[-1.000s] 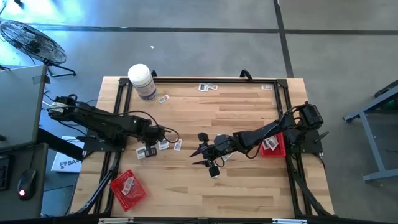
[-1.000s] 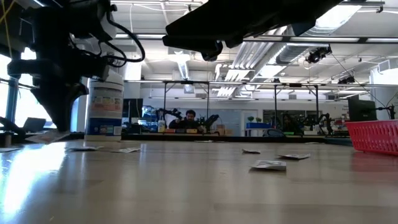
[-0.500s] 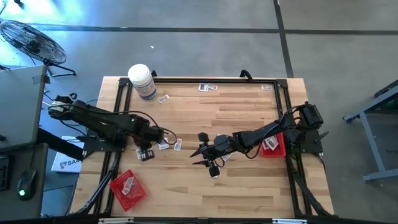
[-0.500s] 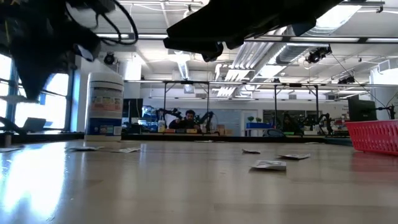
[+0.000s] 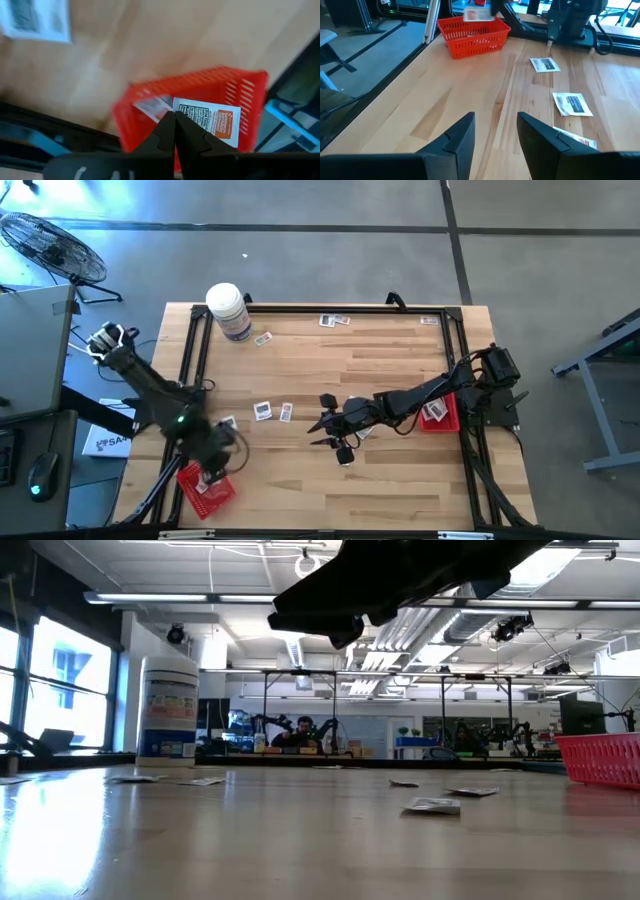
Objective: Pick & Place First Aid Supplies
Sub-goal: Put the ointment pack into the left red bin
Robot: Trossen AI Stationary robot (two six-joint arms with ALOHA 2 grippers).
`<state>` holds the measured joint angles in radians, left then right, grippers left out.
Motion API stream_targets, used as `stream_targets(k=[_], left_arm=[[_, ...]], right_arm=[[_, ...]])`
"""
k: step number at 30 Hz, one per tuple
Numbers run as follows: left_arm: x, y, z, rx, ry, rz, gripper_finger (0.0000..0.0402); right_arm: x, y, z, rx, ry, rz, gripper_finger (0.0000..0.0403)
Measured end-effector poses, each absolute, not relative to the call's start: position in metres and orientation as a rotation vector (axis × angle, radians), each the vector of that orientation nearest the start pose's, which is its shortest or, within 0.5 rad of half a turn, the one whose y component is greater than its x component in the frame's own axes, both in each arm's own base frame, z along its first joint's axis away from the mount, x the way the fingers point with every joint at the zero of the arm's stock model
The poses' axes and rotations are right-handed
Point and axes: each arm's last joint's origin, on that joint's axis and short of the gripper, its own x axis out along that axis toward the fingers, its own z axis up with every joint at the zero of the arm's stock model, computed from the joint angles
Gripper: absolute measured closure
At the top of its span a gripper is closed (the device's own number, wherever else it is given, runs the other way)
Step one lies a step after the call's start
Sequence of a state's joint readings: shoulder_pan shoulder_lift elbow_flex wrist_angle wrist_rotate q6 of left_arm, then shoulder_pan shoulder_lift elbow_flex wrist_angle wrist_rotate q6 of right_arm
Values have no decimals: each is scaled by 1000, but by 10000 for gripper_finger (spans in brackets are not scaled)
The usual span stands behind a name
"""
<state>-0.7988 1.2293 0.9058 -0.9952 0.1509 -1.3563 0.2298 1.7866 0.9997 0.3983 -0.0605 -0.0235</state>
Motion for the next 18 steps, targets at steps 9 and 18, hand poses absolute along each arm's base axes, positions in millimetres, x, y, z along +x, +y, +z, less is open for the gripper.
stream_targets(k=[9,18], left_arm=[[118,-188,226,-645,1481,253,401],[118,-202,203,-598,1584,337,350]], right_arm=[[372,89,197,-64,351,292,263],[372,89,197,-72,347,293,263]])
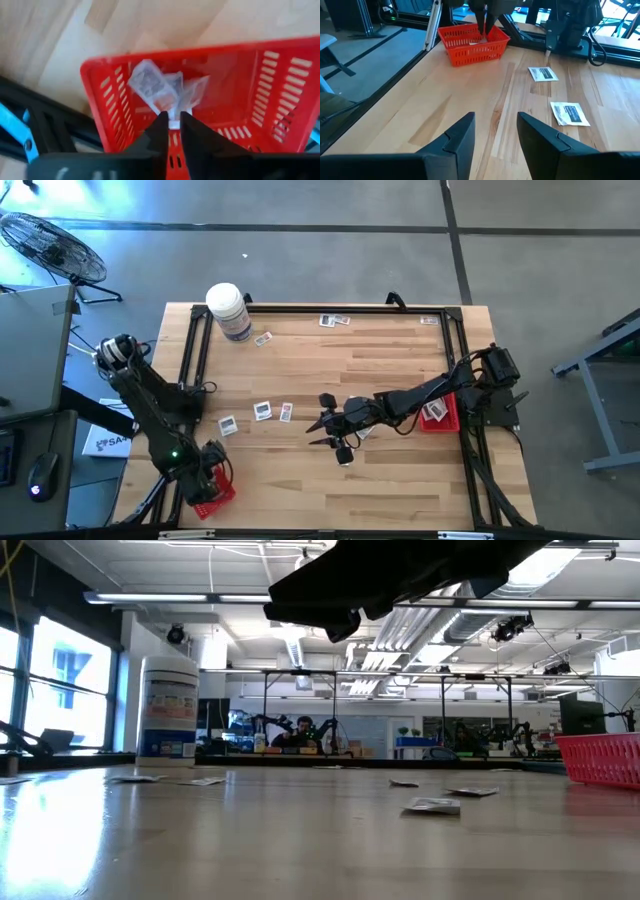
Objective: Pick & Place First Aid Supplies
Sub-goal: Put the ointment pack into the left red bin
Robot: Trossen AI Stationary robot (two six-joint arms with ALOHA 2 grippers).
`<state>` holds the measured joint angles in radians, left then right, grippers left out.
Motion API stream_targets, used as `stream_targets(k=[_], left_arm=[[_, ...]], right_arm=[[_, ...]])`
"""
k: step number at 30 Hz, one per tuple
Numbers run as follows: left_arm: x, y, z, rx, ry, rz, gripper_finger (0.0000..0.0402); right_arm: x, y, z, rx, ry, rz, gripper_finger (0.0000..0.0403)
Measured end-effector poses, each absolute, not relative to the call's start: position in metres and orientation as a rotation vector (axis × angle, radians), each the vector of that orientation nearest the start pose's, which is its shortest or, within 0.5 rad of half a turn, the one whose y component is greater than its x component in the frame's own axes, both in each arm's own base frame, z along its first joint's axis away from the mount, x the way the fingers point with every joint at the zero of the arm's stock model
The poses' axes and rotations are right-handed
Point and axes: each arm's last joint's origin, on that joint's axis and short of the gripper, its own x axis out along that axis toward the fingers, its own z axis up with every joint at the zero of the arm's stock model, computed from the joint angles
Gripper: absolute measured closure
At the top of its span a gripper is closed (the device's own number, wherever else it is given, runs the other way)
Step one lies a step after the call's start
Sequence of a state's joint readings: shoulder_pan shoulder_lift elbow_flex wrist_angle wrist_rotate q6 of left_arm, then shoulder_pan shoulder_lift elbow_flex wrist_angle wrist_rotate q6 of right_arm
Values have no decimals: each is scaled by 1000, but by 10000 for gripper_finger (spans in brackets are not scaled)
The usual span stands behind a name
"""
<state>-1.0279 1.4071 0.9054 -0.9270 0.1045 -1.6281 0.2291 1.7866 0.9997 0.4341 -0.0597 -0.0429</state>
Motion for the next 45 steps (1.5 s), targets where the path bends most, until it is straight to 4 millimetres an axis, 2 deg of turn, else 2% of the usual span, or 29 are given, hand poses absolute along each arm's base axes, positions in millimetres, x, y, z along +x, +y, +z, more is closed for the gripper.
stream_targets(k=[5,8,10,17,23,27,33,37,45], left_arm=[[112,-195,211,-592,1647,348,300],[111,-187,224,-543,1569,383,289],[111,-181,233,-480,1451,386,287],[129,-166,248,-237,785,455,287],[155,-152,233,-161,542,540,286],[168,-138,215,-77,543,573,286],[182,-113,213,-8,581,681,286],[187,-103,214,-3,615,709,286],[187,-103,212,0,672,675,286]], right_arm=[[373,89,198,-72,330,293,263],[374,89,201,-71,300,293,263],[374,89,203,-74,279,294,263],[375,87,205,-85,259,221,263],[375,81,200,-118,317,53,263],[375,64,189,-82,403,-98,263],[391,45,163,27,384,-146,263],[409,37,140,79,437,-151,263],[454,24,115,161,585,-188,263]])
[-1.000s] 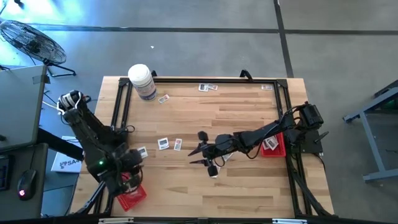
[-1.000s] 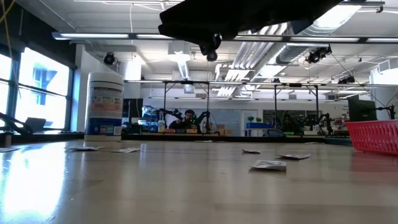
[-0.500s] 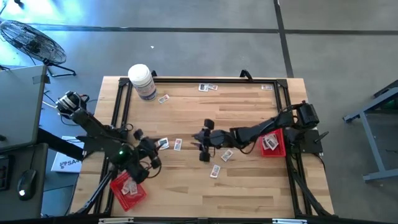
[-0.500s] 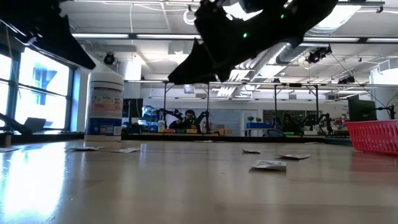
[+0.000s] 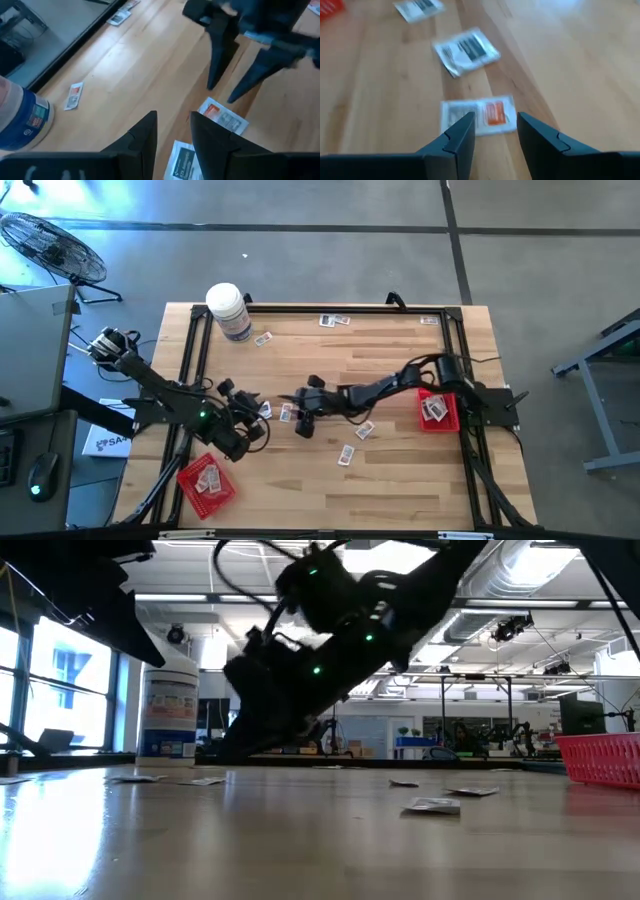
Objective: Pick & Place First Aid Supplies
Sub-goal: Put the ointment pack into the left red bin
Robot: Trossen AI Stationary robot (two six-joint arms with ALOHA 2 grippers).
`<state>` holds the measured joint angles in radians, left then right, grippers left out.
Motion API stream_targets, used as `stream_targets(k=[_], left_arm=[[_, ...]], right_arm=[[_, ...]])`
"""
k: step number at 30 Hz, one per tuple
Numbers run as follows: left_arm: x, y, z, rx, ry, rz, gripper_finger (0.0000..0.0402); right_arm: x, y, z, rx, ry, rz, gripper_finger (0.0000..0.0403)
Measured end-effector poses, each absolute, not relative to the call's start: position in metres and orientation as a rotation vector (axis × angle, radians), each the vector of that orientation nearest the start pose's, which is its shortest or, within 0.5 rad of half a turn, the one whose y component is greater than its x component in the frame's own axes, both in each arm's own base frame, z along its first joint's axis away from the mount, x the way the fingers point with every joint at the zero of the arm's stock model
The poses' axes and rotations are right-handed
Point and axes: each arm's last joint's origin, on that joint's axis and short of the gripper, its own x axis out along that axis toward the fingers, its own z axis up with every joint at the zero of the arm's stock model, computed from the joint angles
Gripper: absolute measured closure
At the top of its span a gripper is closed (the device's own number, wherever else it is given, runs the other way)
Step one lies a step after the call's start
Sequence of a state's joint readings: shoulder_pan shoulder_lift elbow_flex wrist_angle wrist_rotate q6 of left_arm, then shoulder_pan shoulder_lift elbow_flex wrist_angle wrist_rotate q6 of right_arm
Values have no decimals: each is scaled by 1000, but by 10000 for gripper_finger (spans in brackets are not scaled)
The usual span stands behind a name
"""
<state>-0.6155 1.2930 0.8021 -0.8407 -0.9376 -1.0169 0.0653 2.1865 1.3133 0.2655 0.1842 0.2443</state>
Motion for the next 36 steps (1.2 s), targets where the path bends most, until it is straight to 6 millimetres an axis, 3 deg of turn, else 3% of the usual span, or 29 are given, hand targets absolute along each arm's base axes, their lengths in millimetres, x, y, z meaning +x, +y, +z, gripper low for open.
stream_targets(k=[8,13,18,32,36], left_arm=[[186,-105,211,-30,722,644,286],[186,-105,211,-29,718,646,286],[186,-105,211,-29,715,647,286],[188,-105,212,-33,681,661,286],[189,-106,208,-59,659,653,286]], right_arm=[[473,9,98,275,640,-166,263],[475,7,88,250,654,-177,263],[474,14,85,118,672,-144,269],[472,16,82,103,675,-181,366],[472,17,90,98,664,-181,381]])
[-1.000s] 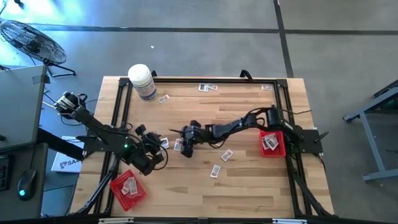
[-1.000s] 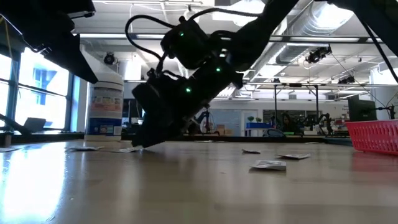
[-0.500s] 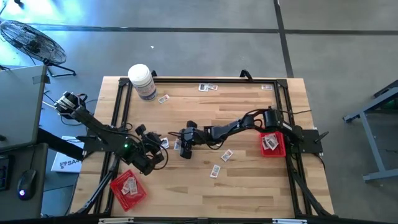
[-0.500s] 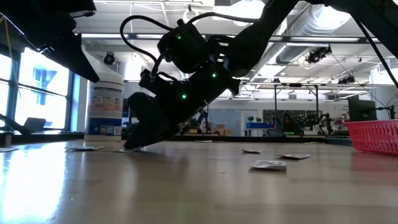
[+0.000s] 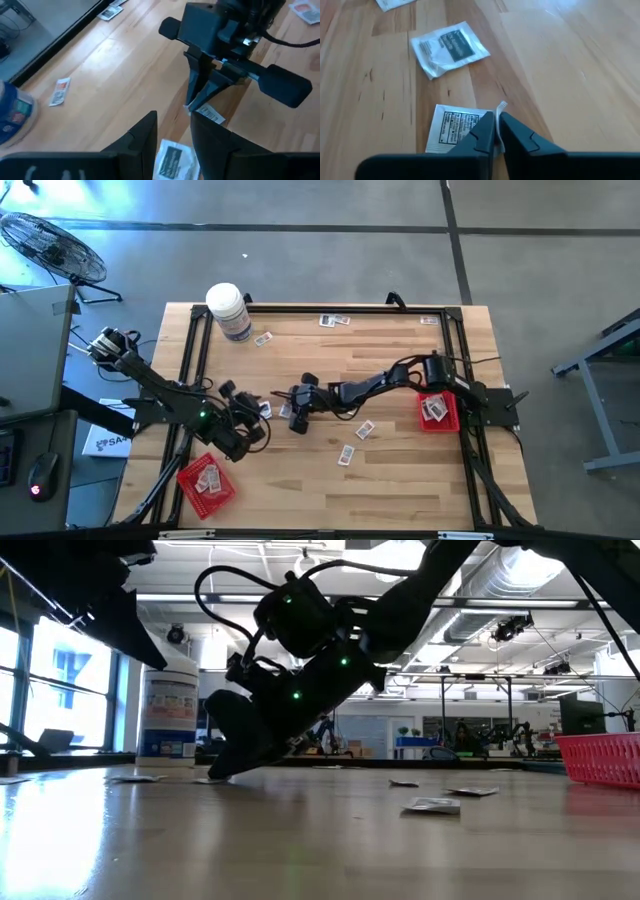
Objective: Pick & Place First Aid Supplies
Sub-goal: Put the ointment pack into the left red bin
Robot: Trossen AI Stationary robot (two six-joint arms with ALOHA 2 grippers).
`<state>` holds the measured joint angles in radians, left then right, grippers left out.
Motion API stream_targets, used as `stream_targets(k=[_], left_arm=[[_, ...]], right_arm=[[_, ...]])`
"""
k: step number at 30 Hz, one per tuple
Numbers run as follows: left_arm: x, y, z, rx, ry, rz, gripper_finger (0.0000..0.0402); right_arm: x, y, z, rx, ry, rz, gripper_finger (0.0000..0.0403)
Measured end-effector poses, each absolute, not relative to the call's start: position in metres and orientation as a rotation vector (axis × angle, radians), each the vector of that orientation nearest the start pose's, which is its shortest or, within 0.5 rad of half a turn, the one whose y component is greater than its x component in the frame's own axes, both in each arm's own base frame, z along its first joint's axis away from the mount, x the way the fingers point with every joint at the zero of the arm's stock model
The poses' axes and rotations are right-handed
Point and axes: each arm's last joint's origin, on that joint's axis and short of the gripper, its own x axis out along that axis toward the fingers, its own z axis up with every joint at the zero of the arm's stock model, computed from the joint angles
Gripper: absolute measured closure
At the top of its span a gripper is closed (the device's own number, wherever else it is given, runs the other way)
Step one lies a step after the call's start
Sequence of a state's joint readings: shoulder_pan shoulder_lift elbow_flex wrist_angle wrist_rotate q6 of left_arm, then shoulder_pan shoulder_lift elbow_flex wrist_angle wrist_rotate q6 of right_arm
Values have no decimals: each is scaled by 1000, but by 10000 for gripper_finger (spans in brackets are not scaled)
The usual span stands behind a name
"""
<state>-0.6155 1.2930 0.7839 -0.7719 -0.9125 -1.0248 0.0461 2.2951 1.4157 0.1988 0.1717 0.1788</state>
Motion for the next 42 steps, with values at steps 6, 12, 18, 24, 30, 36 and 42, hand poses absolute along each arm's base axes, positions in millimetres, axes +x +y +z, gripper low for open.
stream_targets(k=[6,12,18,24,30,36,42], left_arm=[[185,-104,186,-50,681,606,286],[191,-111,176,-71,710,430,286],[200,-120,176,-50,670,221,286],[200,-119,177,-35,645,247,286],[201,-118,178,-18,600,307,286],[206,-123,184,-24,567,212,286],[207,-123,186,1,542,221,286]], right_arm=[[469,27,112,72,641,-143,394],[468,46,135,-21,583,-87,394],[461,74,168,-175,500,-64,392],[456,99,182,-304,443,-39,395],[454,110,183,-355,428,-30,397],[455,108,184,-352,415,-46,397],[455,109,186,-342,396,-45,395]])
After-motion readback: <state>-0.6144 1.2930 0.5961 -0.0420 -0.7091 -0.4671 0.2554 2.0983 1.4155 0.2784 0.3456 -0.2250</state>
